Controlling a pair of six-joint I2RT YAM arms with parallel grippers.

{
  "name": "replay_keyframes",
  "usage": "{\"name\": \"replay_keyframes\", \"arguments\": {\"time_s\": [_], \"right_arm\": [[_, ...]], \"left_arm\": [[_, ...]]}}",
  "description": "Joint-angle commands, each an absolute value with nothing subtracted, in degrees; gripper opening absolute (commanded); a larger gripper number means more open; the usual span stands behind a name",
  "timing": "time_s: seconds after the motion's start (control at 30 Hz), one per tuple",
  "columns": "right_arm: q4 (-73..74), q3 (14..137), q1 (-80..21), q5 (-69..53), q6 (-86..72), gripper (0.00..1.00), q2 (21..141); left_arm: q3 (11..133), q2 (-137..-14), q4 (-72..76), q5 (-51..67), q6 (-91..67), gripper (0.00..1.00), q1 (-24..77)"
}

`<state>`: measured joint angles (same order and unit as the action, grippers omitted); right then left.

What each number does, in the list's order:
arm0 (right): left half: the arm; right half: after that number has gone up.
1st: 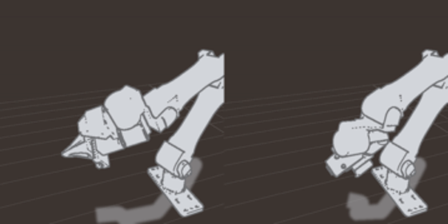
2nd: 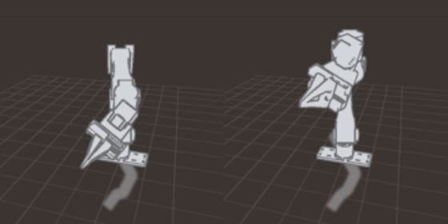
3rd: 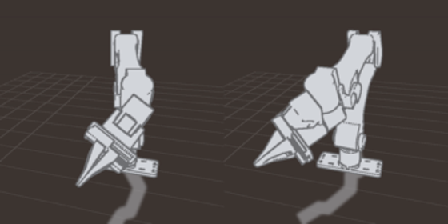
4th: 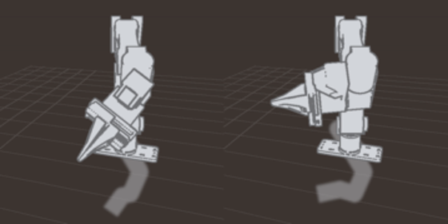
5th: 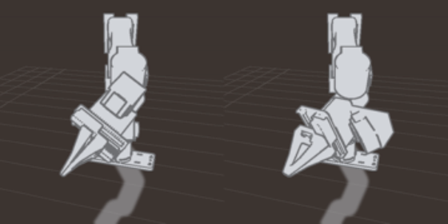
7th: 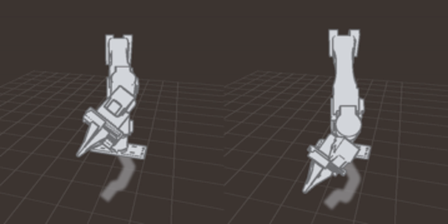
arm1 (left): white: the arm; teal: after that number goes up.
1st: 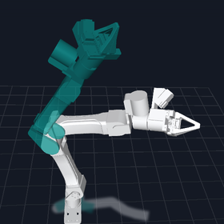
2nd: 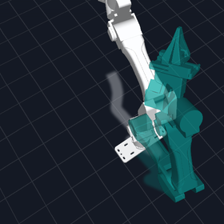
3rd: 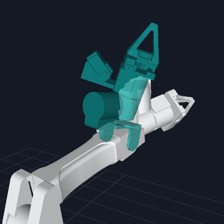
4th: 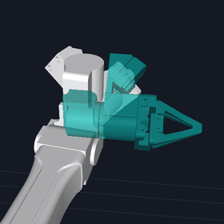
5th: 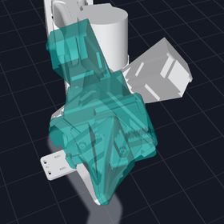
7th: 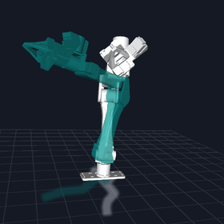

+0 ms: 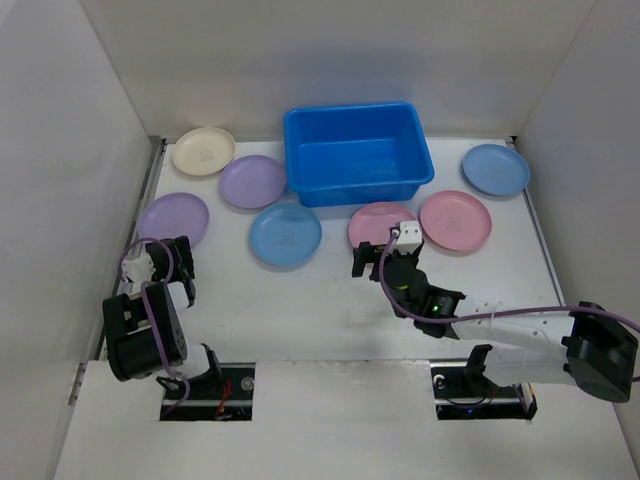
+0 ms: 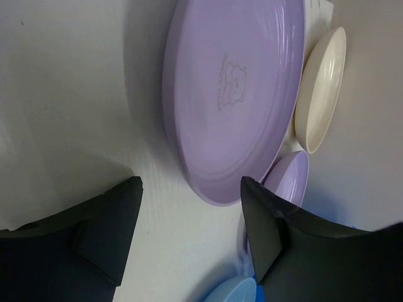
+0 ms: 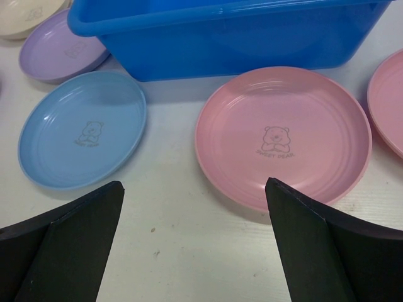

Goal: Place the plates into the plastic bin on the countertop

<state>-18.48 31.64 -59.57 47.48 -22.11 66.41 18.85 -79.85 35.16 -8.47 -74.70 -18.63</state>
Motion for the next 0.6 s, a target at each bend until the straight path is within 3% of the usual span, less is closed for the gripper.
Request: {"name": "replay_keyframes", "arguments": {"time_s": [0.0, 0.1, 0.33, 0.57], "right_arm": [[-21.5, 31.4, -59.2, 47.0, -22.8, 1.00, 65.6], [-21.5, 31.5, -59.1, 46.8, -22.9, 1.00, 65.6], [-21.5, 31.4, -59.0, 46.7, -22.9, 1.00, 65.5], [-21.4, 31.4, -58.8, 46.7, -22.9, 1.00, 65.2]], "left_arm": [[19.0, -83.6, 31.7, -7.4, -76.1, 0.60, -19.6], [19.2, -86.3, 33.3, -6.9, -77.3, 0.53, -19.8], [18.9, -90.3, 36.4, -2.8, -79.2, 0.15, -20.2], [16.6, -79.0, 32.6, -1.3, -78.8, 0.06, -19.7]]}}
